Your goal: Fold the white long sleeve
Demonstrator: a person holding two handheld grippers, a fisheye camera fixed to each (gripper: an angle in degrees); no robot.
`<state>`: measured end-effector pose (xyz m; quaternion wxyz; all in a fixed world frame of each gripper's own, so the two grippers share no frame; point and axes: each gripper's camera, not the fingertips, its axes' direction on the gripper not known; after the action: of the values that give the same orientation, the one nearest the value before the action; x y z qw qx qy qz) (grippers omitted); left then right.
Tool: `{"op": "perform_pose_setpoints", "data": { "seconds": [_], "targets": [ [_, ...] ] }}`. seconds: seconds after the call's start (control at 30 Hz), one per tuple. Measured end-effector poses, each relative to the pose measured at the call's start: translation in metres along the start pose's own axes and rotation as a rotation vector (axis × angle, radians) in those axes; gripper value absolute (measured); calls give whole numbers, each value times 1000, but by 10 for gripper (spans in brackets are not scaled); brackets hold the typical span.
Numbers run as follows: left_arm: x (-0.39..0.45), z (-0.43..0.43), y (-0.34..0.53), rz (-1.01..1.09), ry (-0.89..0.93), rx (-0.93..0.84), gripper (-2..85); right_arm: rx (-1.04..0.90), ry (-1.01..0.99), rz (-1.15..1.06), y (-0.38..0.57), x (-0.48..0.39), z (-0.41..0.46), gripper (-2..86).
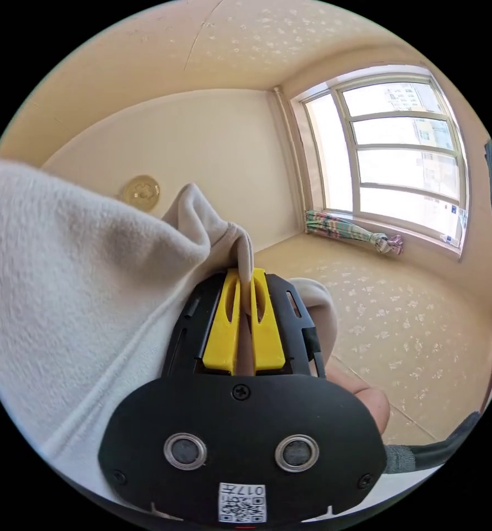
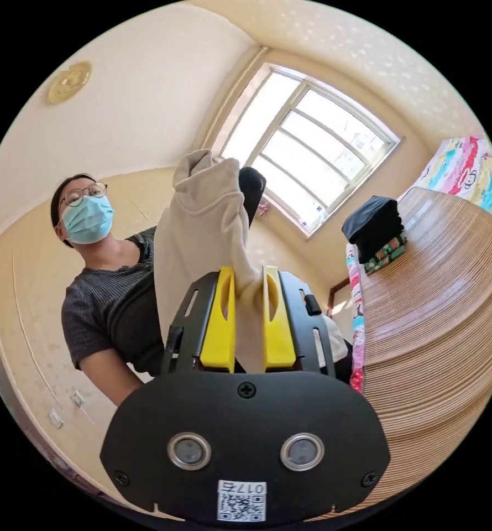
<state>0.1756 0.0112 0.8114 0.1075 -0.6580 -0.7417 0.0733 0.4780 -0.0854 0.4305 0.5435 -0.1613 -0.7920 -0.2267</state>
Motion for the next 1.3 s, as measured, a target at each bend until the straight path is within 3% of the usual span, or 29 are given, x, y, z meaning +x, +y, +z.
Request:
{"op": "perform_pose_setpoints", "data": {
  "seconds": [0.07, 0.23, 0.37, 0.53, 0.7, 0.77, 0.83, 0.97, 1.03, 1.13, 1.23, 1.3],
  "targets": [
    [1, 1, -2, -32, -70, -35, 5, 54, 132, -4, 1, -25, -9, 58],
    [25, 16, -13, -116, -788, -219, 6, 233, 711, 102, -20, -112, -24, 43],
    [8, 32, -11, -261, -1105, -406, 7, 398, 1041, 164, -37, -181, -2, 40],
    [-30, 59, 10, -351, -1669, -726, 3, 535, 1396, 80, -43, -252, 62, 38],
    [-58, 109, 11, -212, -1838, -868, 1, 652, 1544, -199, -35, -330, 140, 38],
    [-70, 148, 7, -84, -1796, -974, 2, 694, 1582, -317, -29, -359, 169, 38],
    [-86, 209, 1, 80, -1639, -1132, 3, 760, 1599, -433, -20, -387, 193, 38],
    [-101, 297, -15, 335, -1488, -1230, 5, 878, 1603, -723, 2, -439, 242, 38],
    [-112, 335, -36, 454, -1614, -1140, 9, 899, 1605, -820, 4, -450, 261, 37],
    [-136, 347, -67, 458, -1863, -958, 18, 883, 1688, -883, -12, -443, 286, 37],
    [-166, 322, -112, 385, -2110, -788, 27, 792, 1822, -643, -67, -398, 275, 38],
    [-193, 290, -155, 349, -2253, -753, 32, 626, 1869, -420, -122, -335, 235, 39]
  ]
}}
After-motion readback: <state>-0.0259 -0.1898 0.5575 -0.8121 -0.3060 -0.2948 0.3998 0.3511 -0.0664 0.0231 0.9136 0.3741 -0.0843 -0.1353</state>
